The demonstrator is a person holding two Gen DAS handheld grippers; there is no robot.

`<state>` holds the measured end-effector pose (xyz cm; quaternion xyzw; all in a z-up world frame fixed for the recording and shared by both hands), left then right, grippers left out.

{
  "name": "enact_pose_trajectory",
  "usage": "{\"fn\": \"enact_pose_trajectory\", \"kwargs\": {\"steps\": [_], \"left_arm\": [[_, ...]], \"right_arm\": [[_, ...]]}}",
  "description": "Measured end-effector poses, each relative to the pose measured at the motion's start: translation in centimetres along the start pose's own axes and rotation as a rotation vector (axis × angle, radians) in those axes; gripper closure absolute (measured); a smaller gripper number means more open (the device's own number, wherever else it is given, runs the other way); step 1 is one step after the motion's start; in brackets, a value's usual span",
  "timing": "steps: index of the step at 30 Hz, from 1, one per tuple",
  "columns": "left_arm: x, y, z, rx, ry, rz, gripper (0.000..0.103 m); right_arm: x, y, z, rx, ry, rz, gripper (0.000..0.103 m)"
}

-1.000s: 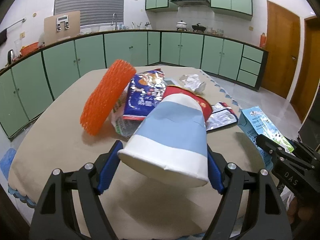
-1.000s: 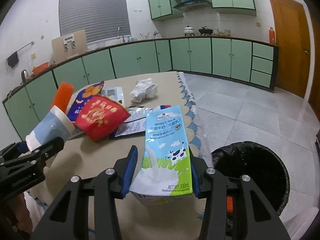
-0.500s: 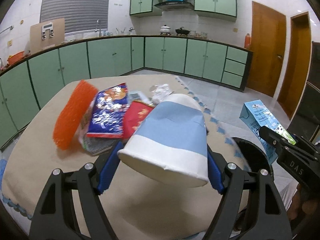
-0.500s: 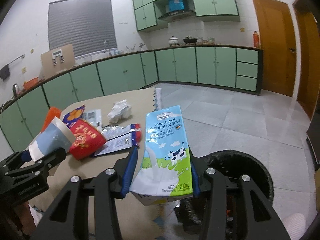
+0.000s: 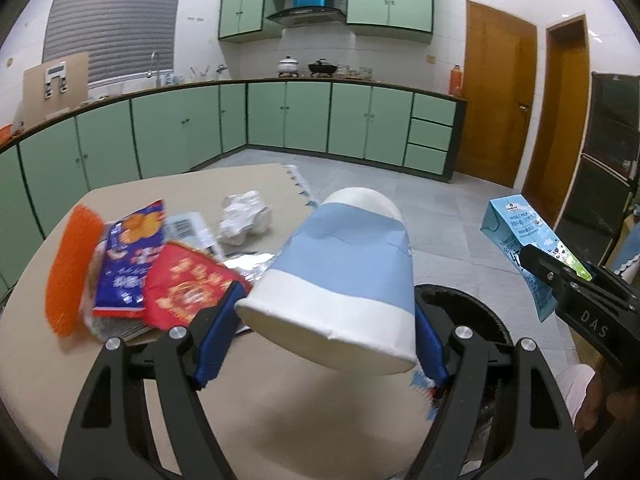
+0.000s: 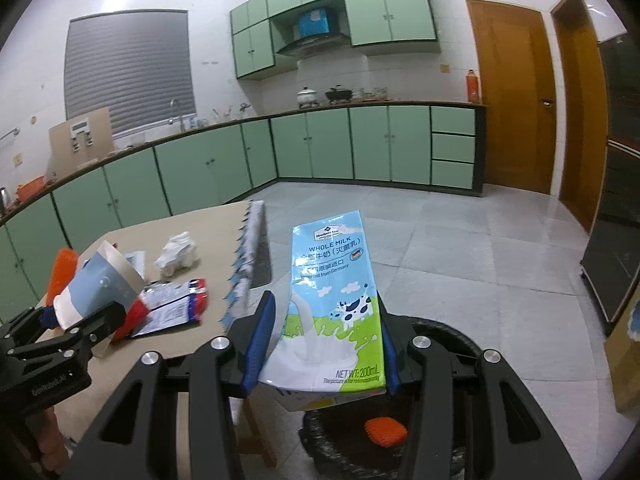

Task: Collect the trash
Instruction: 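Carry the paper cup and milk carton over the trash bin, then open both tools to drop the cup and carton into the bin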

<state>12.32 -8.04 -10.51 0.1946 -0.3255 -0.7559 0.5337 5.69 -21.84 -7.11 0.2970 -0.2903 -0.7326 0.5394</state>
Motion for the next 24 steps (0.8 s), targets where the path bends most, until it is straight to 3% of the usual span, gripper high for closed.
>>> {"fn": "enact_pose_trajectory", "kwargs": {"steps": [10, 24], "left_arm": [[5.3, 2.7, -3.2, 0.001, -0.066, -0.073, 0.029], [11.4, 4.6, -8.7, -0.035, -0.127, -0.137, 0.026]], "right_arm": [[4.8, 0.9, -0.7, 0.003, -0.071, -0.053, 0.057], [10.7, 1.0, -3.6, -0.058, -0.124, -0.111, 0.057]]}}
Point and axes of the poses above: each gripper's, at about its wrist camera, not at the fingertips, and z roughly against the way its jaws point, x to its right, y to its top, the point moved 4 cm from there along -z, roughly the way its jaws point, and after that the axes turned 14 degrees about -x, right-handed, at the moved point
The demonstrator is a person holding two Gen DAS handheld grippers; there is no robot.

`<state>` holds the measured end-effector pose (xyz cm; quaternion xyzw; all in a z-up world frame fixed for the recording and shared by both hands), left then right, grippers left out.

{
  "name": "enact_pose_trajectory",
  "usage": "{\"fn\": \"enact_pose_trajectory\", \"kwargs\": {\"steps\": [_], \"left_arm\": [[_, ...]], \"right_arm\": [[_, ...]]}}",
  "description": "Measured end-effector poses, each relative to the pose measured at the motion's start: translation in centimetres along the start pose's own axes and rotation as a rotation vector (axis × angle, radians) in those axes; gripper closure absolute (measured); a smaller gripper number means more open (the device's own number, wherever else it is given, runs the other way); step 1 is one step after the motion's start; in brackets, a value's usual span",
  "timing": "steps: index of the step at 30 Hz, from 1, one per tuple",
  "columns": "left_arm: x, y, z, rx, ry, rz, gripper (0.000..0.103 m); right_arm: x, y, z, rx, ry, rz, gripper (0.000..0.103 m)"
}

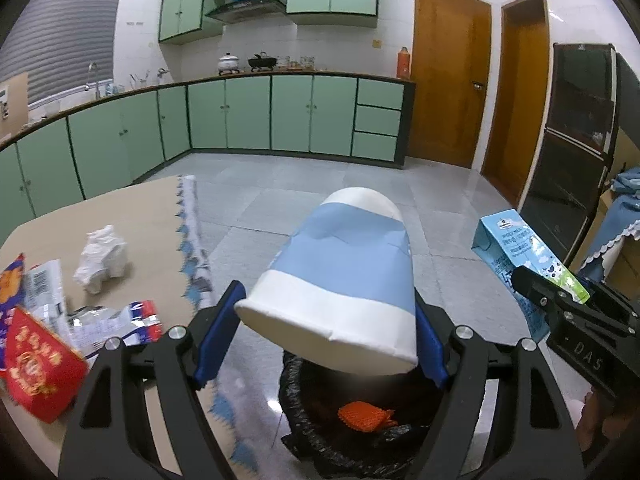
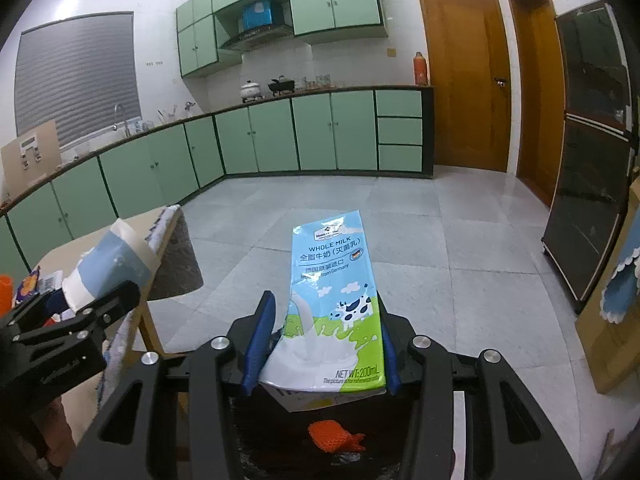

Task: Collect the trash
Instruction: 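Open both tools to drop the cup and carton into the bin, then grasp the second orange foam net with the left tool while the right grasps the red paper cup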

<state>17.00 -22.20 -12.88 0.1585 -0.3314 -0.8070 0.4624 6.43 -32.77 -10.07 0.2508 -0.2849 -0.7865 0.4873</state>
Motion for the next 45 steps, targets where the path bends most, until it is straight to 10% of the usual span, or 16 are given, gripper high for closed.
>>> {"fn": "enact_pose_trajectory", "kwargs": {"steps": [21, 31, 45], "left_arm": [[-0.9, 1.2, 0.4, 0.007, -0.082, 0.037, 0.012], [-6.7, 0.5, 5.5, 0.064, 0.042, 0.116, 0.009], [-18.5, -5.0, 11.9, 0.052, 0.317, 0.24, 0.009]], "right_arm": [[3.7, 0.7, 1.5, 0.051, -0.073, -0.1, 0.03], [-0.9, 0.8, 3.4, 0.093, -0.019, -0.042, 0.009], [-13.5, 0.1, 3.3, 0.095, 0.154, 0.136, 0.007]]}}
Point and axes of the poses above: each gripper's, at about its wrist camera, not at the fingertips, and z roughly against the way its jaws point, x to its right, y to its top, the point moved 4 cm from there along -z, roughly the way its jaws point, and after that the axes turned 14 degrees about -x, right-handed, at the moved point
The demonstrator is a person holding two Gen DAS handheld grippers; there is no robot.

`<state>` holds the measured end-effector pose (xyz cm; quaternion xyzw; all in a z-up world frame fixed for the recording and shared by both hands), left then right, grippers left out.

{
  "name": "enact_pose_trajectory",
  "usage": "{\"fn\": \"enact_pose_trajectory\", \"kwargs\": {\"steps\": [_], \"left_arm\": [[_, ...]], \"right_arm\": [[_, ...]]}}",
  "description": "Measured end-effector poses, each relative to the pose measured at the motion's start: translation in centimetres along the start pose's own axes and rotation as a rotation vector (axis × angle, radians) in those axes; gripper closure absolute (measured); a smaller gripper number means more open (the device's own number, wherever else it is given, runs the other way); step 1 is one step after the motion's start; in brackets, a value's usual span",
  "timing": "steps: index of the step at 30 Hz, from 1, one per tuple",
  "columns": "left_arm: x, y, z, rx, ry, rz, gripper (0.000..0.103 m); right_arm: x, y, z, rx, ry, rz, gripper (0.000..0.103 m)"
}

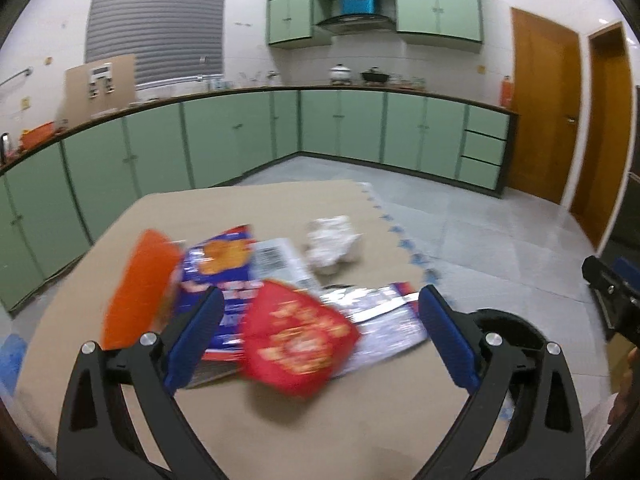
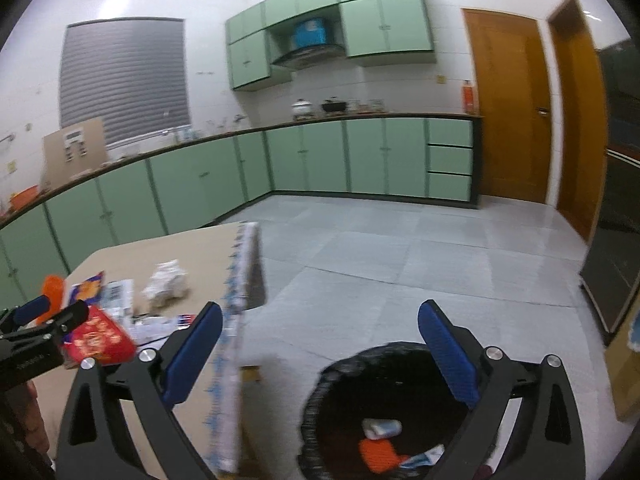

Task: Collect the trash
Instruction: 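Grasp the second orange foam net with the left tool while the right grasps the red paper cup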

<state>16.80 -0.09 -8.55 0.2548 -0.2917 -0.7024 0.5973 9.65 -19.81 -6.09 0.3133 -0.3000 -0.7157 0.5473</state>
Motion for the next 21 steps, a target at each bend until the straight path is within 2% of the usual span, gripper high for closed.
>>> {"fn": "enact_pose_trajectory", "kwargs": {"steps": [11, 21], "left_arm": [[-8.5, -1.1, 1.0, -0.015, 0.12, 0.094, 0.009], [-14.3, -2.4, 1.0, -0.042, 0.179, 0.159, 0.009]], "right_arm": [[-9.6, -0.6, -2.5, -0.039, 0.137, 0.118, 0.007], [-16.7, -2.0, -4.1, -0.078, 0.195, 0.197, 0.007]]}}
Point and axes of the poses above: each gripper's, at about its wrist camera, not at the fingertips, and z roughly against the way its jaws point, x to its right, y to its top, the point moved 4 cm from there along -z, roughly the way its jaws point, and after that the axes turned 14 degrees about -x, right-handed, at the moved point
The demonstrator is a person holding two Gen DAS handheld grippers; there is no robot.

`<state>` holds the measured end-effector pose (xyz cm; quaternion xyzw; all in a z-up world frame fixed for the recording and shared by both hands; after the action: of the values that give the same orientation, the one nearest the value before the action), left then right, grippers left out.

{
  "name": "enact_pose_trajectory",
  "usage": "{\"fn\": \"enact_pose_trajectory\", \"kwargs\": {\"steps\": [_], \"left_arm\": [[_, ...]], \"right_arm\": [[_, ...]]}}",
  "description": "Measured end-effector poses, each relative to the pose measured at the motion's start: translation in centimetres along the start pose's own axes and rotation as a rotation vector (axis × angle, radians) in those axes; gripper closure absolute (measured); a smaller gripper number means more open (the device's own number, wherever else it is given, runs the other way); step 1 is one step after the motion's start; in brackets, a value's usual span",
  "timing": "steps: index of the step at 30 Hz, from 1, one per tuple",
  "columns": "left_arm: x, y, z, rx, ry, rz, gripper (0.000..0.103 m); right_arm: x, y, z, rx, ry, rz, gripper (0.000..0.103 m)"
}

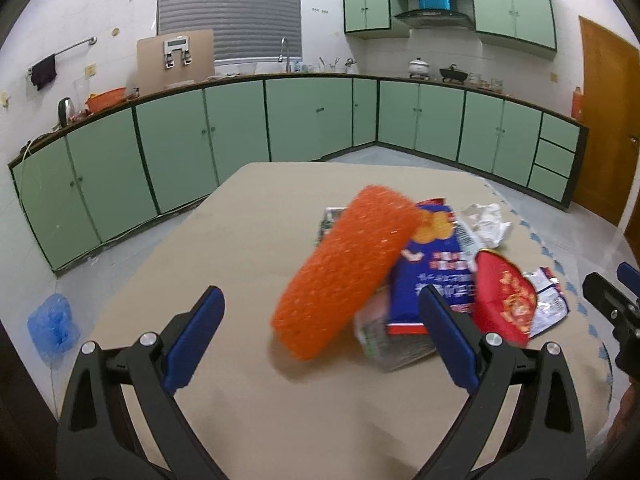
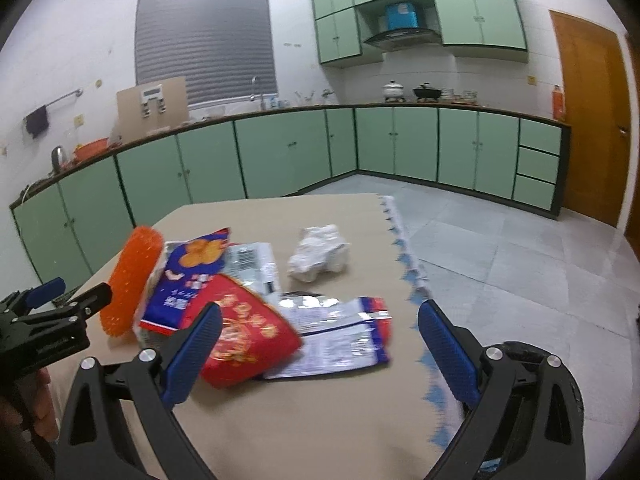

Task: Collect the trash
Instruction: 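Grasp the second orange foam net with the left tool while the right grasps the red paper cup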

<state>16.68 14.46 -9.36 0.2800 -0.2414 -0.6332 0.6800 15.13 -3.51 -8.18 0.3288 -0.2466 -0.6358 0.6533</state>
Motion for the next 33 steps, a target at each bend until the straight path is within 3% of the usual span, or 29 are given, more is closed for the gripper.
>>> {"fn": "enact_pose_trajectory", "kwargs": {"steps": [8, 16, 26, 33], "left_arm": [[-2.6, 0.4, -0.4, -0.001, 0.002, 0.019, 0.009], [-4.1, 0.1, -1.0, -0.015, 0.011, 0.034, 0.009], [-4.6, -0.1, -1.7, -0.026, 0.005, 0.041, 0.009], [-4.2, -0.2, -2.3, -0.038, -0.01, 0.04, 0.009]], "right_arm": [[-3.3, 0.0, -1.4, -0.018, 0.021, 0.022, 0.006], [-5.2, -0.1, -2.9, -0.034, -0.013, 0.015, 0.006], [-5.5, -0.8, -4.6, -0.091, -0.046, -0.003, 0.006], [-2.7, -0.5, -4.2, -0.105, -0.113, -0.017, 0.006]]}}
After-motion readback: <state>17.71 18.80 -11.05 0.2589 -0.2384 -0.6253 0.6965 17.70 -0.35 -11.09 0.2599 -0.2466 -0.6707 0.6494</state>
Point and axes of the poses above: each gripper's, at about its wrist camera, not at the fingertips, and z roughly against the way its jaws point, x to its right, y to its top, the point moved 4 cm from there along -z, roughly the way its jaws point, and after that the axes turned 14 degrees about -x, right-handed, at the moved point
